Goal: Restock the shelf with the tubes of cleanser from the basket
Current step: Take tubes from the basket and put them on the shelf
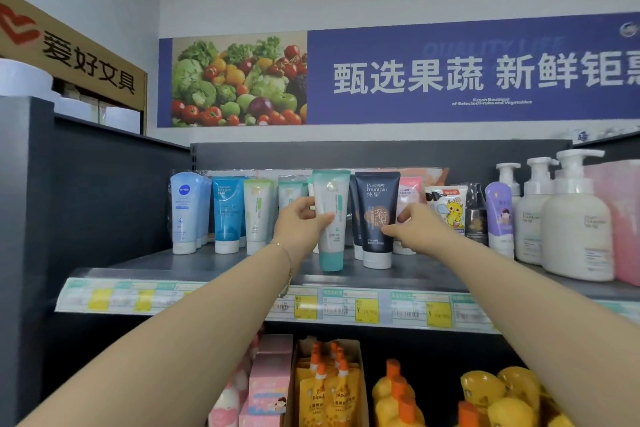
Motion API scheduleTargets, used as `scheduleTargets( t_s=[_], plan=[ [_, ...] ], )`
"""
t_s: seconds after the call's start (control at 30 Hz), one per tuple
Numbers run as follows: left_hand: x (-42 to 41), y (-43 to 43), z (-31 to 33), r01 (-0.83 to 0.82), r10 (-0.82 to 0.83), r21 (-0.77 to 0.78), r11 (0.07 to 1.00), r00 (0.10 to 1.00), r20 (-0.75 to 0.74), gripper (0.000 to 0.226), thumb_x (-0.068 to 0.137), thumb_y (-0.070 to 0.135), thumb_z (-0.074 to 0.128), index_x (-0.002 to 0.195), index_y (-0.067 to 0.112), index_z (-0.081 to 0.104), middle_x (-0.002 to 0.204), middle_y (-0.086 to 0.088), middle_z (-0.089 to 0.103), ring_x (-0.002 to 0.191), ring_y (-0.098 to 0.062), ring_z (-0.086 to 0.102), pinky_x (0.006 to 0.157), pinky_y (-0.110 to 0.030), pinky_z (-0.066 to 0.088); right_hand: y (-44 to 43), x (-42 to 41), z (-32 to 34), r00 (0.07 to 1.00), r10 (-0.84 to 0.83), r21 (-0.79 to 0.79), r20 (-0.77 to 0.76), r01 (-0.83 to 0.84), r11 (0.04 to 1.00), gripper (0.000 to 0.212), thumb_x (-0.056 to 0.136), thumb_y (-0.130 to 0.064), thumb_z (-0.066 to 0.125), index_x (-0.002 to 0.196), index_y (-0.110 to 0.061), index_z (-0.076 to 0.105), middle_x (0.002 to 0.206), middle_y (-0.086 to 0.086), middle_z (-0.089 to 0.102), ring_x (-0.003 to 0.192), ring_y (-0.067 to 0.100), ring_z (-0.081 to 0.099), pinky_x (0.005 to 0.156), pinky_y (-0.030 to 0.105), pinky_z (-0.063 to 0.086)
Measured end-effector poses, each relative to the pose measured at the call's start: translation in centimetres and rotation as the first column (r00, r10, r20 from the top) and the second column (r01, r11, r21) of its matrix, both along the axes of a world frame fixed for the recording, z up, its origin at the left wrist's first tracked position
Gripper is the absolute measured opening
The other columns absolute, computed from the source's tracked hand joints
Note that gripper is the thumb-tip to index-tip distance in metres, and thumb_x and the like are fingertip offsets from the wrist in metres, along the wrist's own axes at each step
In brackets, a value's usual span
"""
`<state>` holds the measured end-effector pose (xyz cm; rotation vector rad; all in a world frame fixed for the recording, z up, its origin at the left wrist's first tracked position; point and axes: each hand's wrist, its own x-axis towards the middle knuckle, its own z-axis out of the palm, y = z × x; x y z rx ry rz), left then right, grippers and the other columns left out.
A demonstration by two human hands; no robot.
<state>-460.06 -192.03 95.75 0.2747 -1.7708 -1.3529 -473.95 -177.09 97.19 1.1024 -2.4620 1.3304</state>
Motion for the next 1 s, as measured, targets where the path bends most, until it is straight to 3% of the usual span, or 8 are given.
scheduleTargets(
  t_s=[0.1,0.27,0.5,0.63,0.73,0.9,1.0],
  plan=[
    [0.4,0.4,0.5,-0.011,0.011,-0.01,1.0,1.0,-0.01,0.02,0.091,0.013,0.064,0.109,0.02,0.059,0.109,-0.003,0.068,0.102,-0.02,0.065,0.093,-0.041,0.053,1.1,0.9,0.1,0.998,-0.041,-0.013,-0.053,0.04,0.999,0.024,0.088,-0.029,0.069,0.087,-0.01,0.055,0.077,0.005,0.06,0.075,0.023,0.061,0.059,0.029,0.043],
    [0.4,1.3,0.7,-0.007,0.007,-0.005,1.0,1.0,-0.02,0.021,0.091,0.011,0.064,0.109,0.021,0.059,0.105,-0.003,0.069,0.099,-0.02,0.066,0.089,-0.039,0.054,2.7,1.9,0.2,0.981,0.047,0.018,-0.188,-0.044,0.999,0.017,0.089,-0.025,0.066,0.076,-0.015,0.061,0.076,0.0,0.063,0.068,0.014,0.058,0.057,0.024,0.041],
    [0.2,2.9,0.2,0.038,-0.038,0.006,0.999,0.999,-0.021,0.025,0.09,0.008,0.065,0.113,0.017,0.061,0.106,-0.008,0.071,0.098,-0.023,0.068,0.09,-0.045,0.055,2.0,3.3,0.4,0.945,0.236,0.074,-0.226,-0.225,0.971,0.013,0.09,-0.03,0.066,0.087,-0.017,0.065,0.089,-0.001,0.065,0.085,0.018,0.061,0.083,0.038,0.053],
    [0.7,3.4,-0.2,0.039,-0.036,0.05,0.998,0.997,-0.068,0.027,0.09,0.006,0.064,0.117,0.013,0.06,0.105,-0.011,0.071,0.092,-0.025,0.069,0.084,-0.042,0.057,0.9,3.8,0.2,0.944,0.259,0.065,-0.206,-0.251,0.966,0.021,0.088,-0.042,0.065,0.092,-0.022,0.06,0.087,0.001,0.068,0.084,0.02,0.067,0.08,0.041,0.055],
    [1.2,3.4,-0.6,0.017,-0.011,0.056,0.998,0.995,-0.095,0.032,0.089,0.007,0.065,0.12,0.014,0.059,0.105,-0.011,0.071,0.094,-0.026,0.07,0.084,-0.045,0.057,0.1,4.3,0.0,0.944,0.31,0.002,-0.114,-0.311,0.95,0.021,0.088,-0.036,0.067,0.094,-0.018,0.058,0.085,0.005,0.072,0.078,0.021,0.071,0.078,0.043,0.058],
    [1.7,2.7,-0.9,-0.012,0.024,0.11,0.994,0.993,-0.113,0.036,0.086,0.005,0.068,0.119,0.009,0.055,0.106,-0.013,0.07,0.094,-0.027,0.07,0.084,-0.046,0.057,-1.2,5.6,0.0,0.942,0.336,-0.105,0.019,-0.332,0.937,0.022,0.089,-0.019,0.068,0.101,-0.008,0.053,0.094,0.016,0.069,0.07,0.017,0.068,0.048,0.015,0.047],
    [2.0,2.0,-0.7,-0.022,0.034,0.122,0.992,0.994,-0.1,0.035,0.085,0.007,0.07,0.116,0.006,0.053,0.106,-0.012,0.07,0.093,-0.025,0.069,0.08,-0.039,0.058,-2.2,6.3,-0.1,0.947,0.314,-0.164,0.064,-0.3,0.94,0.021,0.088,-0.011,0.069,0.101,-0.008,0.052,0.095,0.019,0.068,0.068,0.02,0.067,0.045,0.017,0.047]
  ],
)
